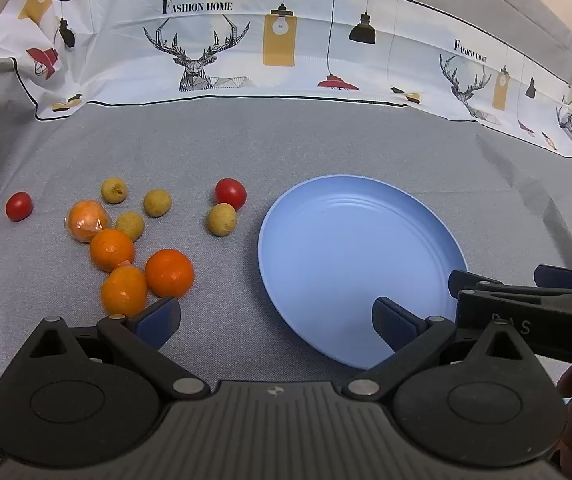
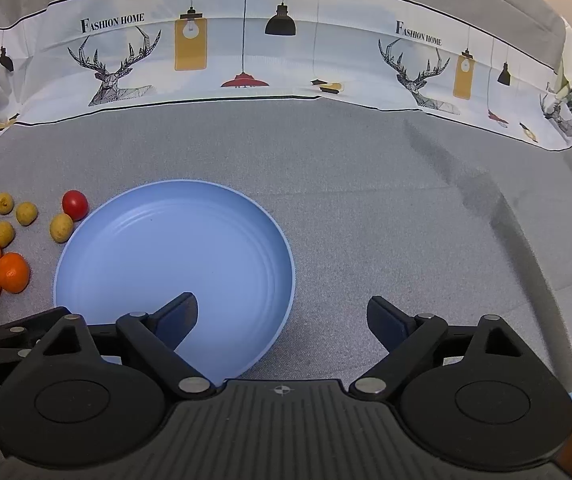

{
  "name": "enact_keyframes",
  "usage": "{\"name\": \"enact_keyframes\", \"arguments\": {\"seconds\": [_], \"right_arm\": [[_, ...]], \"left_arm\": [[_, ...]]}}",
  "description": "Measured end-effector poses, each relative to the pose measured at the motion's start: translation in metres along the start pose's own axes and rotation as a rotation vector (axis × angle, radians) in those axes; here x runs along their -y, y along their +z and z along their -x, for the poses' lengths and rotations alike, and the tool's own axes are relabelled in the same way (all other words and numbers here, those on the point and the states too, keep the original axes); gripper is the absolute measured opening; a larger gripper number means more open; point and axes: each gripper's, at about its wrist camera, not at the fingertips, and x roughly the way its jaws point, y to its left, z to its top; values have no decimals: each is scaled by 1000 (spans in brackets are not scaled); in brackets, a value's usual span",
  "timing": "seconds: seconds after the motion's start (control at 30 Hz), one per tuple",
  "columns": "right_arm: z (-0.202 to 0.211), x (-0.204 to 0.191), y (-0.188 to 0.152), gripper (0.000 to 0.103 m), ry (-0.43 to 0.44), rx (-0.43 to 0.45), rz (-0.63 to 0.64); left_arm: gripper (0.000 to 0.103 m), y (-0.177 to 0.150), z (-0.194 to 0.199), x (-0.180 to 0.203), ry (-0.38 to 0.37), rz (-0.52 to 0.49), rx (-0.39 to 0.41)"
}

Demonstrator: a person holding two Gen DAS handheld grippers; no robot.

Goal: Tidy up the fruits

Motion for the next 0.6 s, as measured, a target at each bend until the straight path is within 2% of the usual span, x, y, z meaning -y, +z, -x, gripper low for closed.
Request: {"name": "enact_keyframes", "arguments": {"seconds": [0.37,0.43,0.47,0.53,0.57,0.6], "right_arm": [[-2,1,-1,89,-3,5,-26],[-2,2,0,87,7,4,-40],[-1,3,0,85,-7,12,-37],[1,3,1,78,-7,21,-51],[1,3,3,70,9,22,-69],[3,3,5,62,35,24,-89]], "left_arm": [[102,0,-1,-1,-6,7,-10],[98,0,0,-1,-7,0,-7],[87,0,2,-2,-23,4,-15],[49,3,5,-5,-42,-2,-16],[39,6,9,-10,-72,0,-18],[21,9,12,-16,-95,8,-19]]}}
